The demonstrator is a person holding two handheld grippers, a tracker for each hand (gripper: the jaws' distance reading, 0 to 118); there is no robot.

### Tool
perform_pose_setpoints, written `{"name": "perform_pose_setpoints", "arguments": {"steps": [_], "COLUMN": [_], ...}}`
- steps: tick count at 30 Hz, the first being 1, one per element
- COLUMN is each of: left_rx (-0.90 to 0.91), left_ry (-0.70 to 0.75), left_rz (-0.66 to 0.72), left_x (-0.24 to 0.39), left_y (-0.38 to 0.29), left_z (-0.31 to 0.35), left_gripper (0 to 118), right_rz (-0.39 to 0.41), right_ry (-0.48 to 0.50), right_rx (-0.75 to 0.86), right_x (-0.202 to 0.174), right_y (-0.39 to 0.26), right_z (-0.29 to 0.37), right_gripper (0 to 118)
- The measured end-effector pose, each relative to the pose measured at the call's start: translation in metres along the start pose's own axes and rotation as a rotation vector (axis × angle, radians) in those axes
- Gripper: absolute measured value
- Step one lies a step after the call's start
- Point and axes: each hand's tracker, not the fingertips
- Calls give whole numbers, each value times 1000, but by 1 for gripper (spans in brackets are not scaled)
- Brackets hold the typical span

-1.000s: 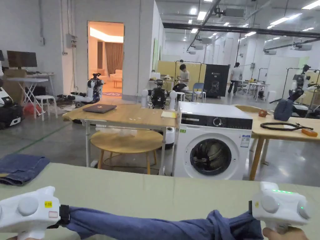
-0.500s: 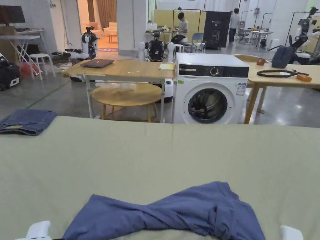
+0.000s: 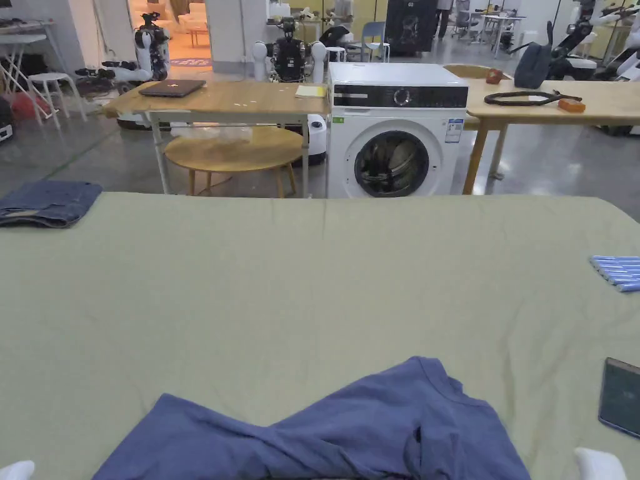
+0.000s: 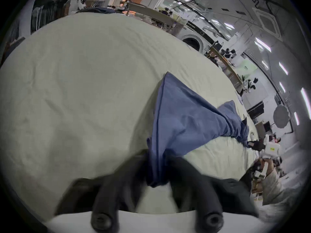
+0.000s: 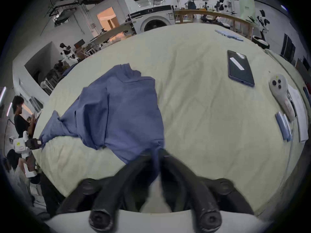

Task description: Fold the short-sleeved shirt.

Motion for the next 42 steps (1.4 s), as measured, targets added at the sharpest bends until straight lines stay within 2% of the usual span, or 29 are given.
{"name": "perform_pose_setpoints", "arguments": {"steps": [1, 2, 3, 4, 6, 8, 9, 10, 11, 12, 13, 14, 16, 19, 21, 22, 24, 25, 26, 27, 29, 30, 31, 34, 38, 40, 41, 42], "left_rx": [23, 51, 108, 151, 194, 236, 247, 254, 276, 307, 305, 320, 293, 294, 292, 296, 363, 379, 369, 337, 285, 249, 183, 33, -114, -115, -87, -98], "left_ry": [3, -9, -30, -44, -80, -94, -106, -99, -69, -36, -12, -53, -108, -91, -83, -90, -137, -112, -46, -12, 47, 85, 116, 242, 377, 354, 375, 429], "left_rz": [50, 86, 111, 134, 126, 64, -9, -56, -124, -183, -223, -237, -232, -230, -238, -237, -277, -302, -282, -256, -174, -152, -137, -130, -160, -180, -238, -254], "left_x": [1, 6, 10, 18, 41, 72, 89, 105, 127, 142, 152, 158, 150, 155, 156, 156, 137, 139, 141, 138, 128, 124, 119, 97, 77, 68, 77, 86], "left_y": [1, 3, 7, 14, 27, 35, 39, 39, 42, 40, 38, 35, 41, 42, 44, 46, 61, 73, 87, 100, 131, 141, 153, 171, 158, 147, 147, 147], "left_z": [5, 15, 24, 35, 51, 70, 77, 83, 98, 104, 106, 107, 101, 97, 92, 88, 77, 68, 58, 47, 14, -3, -21, -81, -135, -147, -140, -136], "left_gripper": [71, 92, 91, 91, 91, 90, 83, 63, 25, 0, 0, 0, 0, 0, 0, 0, 0, 4, 28, 65, 69, 86, 92, 92, 91, 89, 81, 54], "right_rz": [4, 12, 9, -8, -21, -45, -43, -52, -57, -61, -66, -66, 16, 111, 96, 139, 115, 109, 123, 123, 128, 103, 111, 120, 142, 132, 123, 102], "right_ry": [-58, -67, -40, -23, 56, 87, 120, 139, 168, 166, 151, 139, 120, 71, 93, 150, 163, 177, 171, 167, 166, 185, 182, 172, 138, 118, 110, 101], "right_rx": [34, 54, 64, 155, 173, 198, 193, 200, 213, 237, 273, 287, 289, 320, 322, 297, 286, 282, 306, 299, 294, 258, 255, 238, 231, 227, 221, 216], "right_x": [-3, -1, -3, -9, -20, -36, -44, -51, -58, -64, -70, -84, -95, -105, -107, -107, -104, -104, -109, -111, -115, -104, -101, -101, -99, -94, -90, -79], "right_y": [3, 14, 19, 25, 40, 51, 55, 60, 61, 60, 60, 58, 60, 59, 59, 60, 62, 63, 56, 53, 46, 50, 52, 52, 51, 51, 51, 51], "right_z": [8, 10, 18, 35, 56, 71, 77, 83, 90, 96, 98, 103, 109, 120, 123, 115, 108, 105, 113, 114, 115, 102, 99, 98, 98, 99, 99, 95], "right_gripper": [57, 96, 118, 118, 118, 118, 115, 101, 65, 0, 0, 0, 0, 0, 0, 0, 0, 0, 0, 0, 0, 0, 0, 0, 0, 0, 0, 0]}}
